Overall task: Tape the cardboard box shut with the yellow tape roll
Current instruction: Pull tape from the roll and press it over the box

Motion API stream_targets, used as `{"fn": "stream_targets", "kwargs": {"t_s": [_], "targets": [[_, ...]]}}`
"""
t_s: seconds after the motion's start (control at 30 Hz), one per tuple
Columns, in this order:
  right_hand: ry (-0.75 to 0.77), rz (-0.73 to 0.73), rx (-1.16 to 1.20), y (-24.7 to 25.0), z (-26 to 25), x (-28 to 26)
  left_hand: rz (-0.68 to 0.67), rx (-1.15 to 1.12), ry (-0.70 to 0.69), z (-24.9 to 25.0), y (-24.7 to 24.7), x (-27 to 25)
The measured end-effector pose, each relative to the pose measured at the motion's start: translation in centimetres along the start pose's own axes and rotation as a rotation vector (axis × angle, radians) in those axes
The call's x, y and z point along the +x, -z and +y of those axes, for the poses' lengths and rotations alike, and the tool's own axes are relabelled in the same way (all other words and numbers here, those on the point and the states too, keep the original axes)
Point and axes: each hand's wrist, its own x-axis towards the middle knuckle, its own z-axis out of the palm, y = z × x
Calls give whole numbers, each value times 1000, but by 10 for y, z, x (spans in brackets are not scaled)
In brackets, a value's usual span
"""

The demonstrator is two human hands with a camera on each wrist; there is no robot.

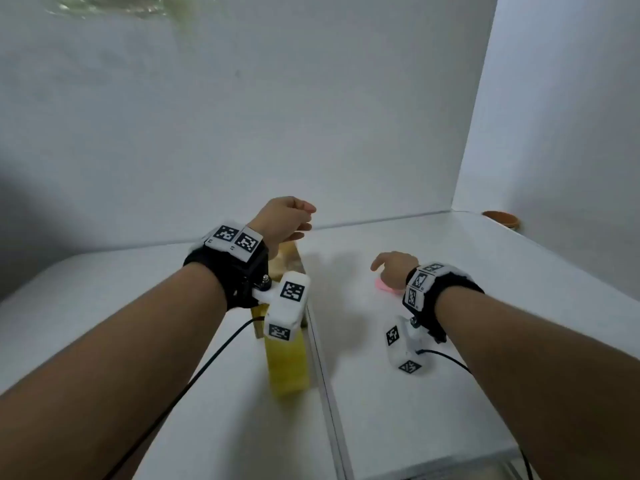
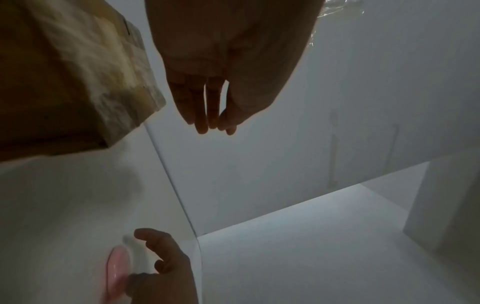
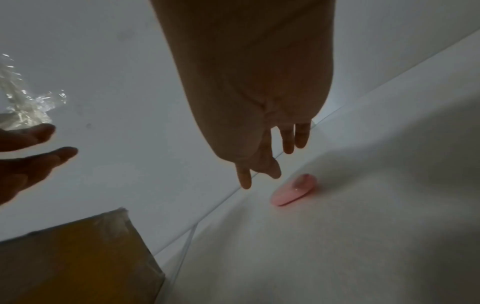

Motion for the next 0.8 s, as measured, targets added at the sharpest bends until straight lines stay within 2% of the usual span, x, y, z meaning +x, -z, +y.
{"fn": "stream_targets", "kwargs": {"t_s": [0.17, 0.23, 0.33, 0.4, 0.5, 0.63, 0.7, 0.8], "targets": [[7, -124, 60, -10, 0, 11, 33, -20, -4, -3, 8, 13], [3, -128, 44, -18, 2, 14, 36, -22, 1, -8, 11, 15], [-24, -74, 150, -25, 6, 19, 47, -30, 4, -9, 15, 13], [-60, -32, 436, -30, 9, 21, 48, -38, 4, -7, 16, 10], [-136, -51, 1088, -30, 10, 10, 47, -47, -10, -2, 18, 0], [-146, -110, 1607, -28, 10, -17, 33, -59, -29, 1, 18, -17], [-162, -146, 1787, -24, 6, -34, 27, -76, -34, 2, 17, -27], [-144, -150, 1850, -22, -3, -55, 31, -103, -36, 2, 19, -44]]}}
